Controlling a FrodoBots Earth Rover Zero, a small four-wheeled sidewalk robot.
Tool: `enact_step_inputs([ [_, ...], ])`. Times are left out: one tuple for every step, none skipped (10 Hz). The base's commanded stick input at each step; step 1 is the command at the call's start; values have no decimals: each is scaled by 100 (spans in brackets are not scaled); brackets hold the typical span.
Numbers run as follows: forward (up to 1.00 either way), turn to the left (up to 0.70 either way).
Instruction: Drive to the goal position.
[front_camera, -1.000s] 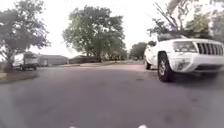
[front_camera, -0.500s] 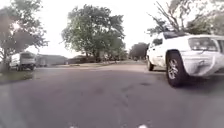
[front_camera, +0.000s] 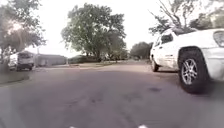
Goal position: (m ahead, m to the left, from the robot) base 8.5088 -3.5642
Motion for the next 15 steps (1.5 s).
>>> enact_step_inputs([
  [100, -40],
  [100, -40],
  [100, -40],
  [100, -40],
  [100, -40],
  [100, -40],
  [100, -14],
  [100, -5],
  [100, 0],
  [100, 0],
  [100, 0],
  [100, 0],
  [100, 0],
  [100, 0],
  [100, 0],
])
